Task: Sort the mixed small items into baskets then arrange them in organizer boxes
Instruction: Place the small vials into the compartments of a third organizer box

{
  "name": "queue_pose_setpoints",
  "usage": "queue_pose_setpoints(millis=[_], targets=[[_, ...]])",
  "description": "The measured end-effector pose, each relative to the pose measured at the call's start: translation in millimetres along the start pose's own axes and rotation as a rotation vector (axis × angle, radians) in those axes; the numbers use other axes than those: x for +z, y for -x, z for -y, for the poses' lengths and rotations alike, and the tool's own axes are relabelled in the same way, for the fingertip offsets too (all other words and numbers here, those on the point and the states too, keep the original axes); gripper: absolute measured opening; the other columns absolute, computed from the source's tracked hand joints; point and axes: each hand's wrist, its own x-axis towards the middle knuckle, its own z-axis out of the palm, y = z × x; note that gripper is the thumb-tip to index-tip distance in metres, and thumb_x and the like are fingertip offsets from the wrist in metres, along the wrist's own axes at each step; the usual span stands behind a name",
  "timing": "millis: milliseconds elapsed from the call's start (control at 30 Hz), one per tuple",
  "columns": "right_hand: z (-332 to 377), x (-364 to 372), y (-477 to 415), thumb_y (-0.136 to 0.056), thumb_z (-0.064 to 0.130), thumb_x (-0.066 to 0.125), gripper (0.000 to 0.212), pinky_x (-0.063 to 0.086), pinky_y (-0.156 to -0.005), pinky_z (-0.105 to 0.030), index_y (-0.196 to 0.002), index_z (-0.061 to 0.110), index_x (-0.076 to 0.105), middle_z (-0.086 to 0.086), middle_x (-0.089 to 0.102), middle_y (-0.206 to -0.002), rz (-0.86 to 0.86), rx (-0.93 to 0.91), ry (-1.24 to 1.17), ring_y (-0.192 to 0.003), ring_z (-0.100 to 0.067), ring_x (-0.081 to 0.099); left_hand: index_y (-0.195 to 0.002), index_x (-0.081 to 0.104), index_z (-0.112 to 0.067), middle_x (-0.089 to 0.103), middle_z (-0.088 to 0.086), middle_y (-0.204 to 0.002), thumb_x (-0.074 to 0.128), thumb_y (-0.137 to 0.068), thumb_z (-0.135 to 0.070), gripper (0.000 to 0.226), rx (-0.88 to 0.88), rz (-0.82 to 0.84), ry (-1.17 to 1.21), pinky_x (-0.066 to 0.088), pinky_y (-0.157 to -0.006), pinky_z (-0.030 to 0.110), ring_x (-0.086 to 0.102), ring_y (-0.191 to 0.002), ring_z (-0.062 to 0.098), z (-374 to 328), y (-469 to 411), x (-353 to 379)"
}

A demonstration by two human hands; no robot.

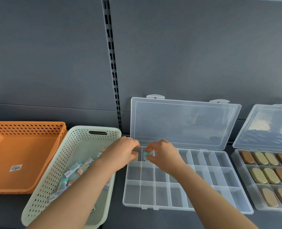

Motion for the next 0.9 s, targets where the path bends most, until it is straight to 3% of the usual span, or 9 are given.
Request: queue_pose_setpoints(millis=[133,267,400,533,700,900], targets=[[6.0,-7.4,2.9,-0.085,0.025,0.066,0.027,0.043,-0.086,-0.023,-0.112,0.024,0.066,0.009,0.066,-0.109,-0.033,0.000,0.004,-0.106,-0.013,0.053,-0.110,0.066,-0.023,0.065,-0.011,-0.104,0.072,-0.082,-0.028,0.029,0.019,-0.136,0.125,0.047,-0.087,0.025,0.057,-0.096,0.006,14.5,17.0,-20.6],[28.7,-16.6,2.0,-0.088,0.023,0.065,0.027,0.044,-0.088,-0.020,-0.115,0.021,0.066,0.006,0.065,-0.114,-0.114,-0.032,-0.097,-0.105,-0.010,0.056,-0.111,0.067,-0.025,0.066,-0.013,-0.105,0.071,-0.083,-0.020,0.029,-0.108,-0.196,0.161,0.046,-0.088,0.021,0.057,-0.091,0.001,64.3,46.8,-43.3],[64.2,-4.9,-8.5,-0.089,0.021,0.064,0.025,0.037,-0.071,0.002,-0.113,0.021,0.067,0.008,0.066,-0.115,-0.083,-0.036,-0.221,-0.093,0.003,0.054,-0.123,0.061,-0.024,0.062,-0.009,-0.122,0.067,-0.086,-0.025,0.038,-0.209,-0.048,0.113,0.045,-0.095,0.025,0.056,-0.101,0.003,107.8,53.8,-36.1],[85.9,11.8,-15.1,-0.089,0.019,0.063,0.026,0.037,-0.064,0.006,-0.115,0.020,0.067,0.006,0.067,-0.118,-0.033,-0.026,-0.201,-0.091,0.003,0.054,-0.120,0.062,-0.026,0.065,-0.007,-0.117,0.066,-0.087,-0.025,0.034,-0.189,0.095,0.225,0.047,-0.093,0.026,0.060,-0.101,0.007,115.3,45.0,-20.6],[99.6,21.9,-21.1,-0.088,0.016,0.064,0.023,0.042,-0.068,0.001,-0.111,0.018,0.070,0.000,0.068,-0.115,-0.018,-0.012,-0.153,-0.086,-0.003,0.058,-0.091,0.063,-0.026,0.067,-0.009,-0.093,0.076,-0.077,-0.025,0.018,-0.228,0.066,0.418,0.053,-0.085,0.033,0.063,-0.087,0.008,119.3,37.2,-11.7],[119.3,20.3,-40.8,-0.089,0.014,0.063,0.021,0.047,-0.082,-0.016,-0.108,0.014,0.071,0.000,0.068,-0.113,0.045,-0.047,-0.053,-0.085,-0.006,0.056,-0.098,0.064,-0.025,0.064,-0.011,-0.094,0.079,-0.074,-0.017,0.029,-0.229,-0.058,0.424,0.048,-0.072,0.020,0.061,-0.083,0.009,128.7,50.7,-25.8]])
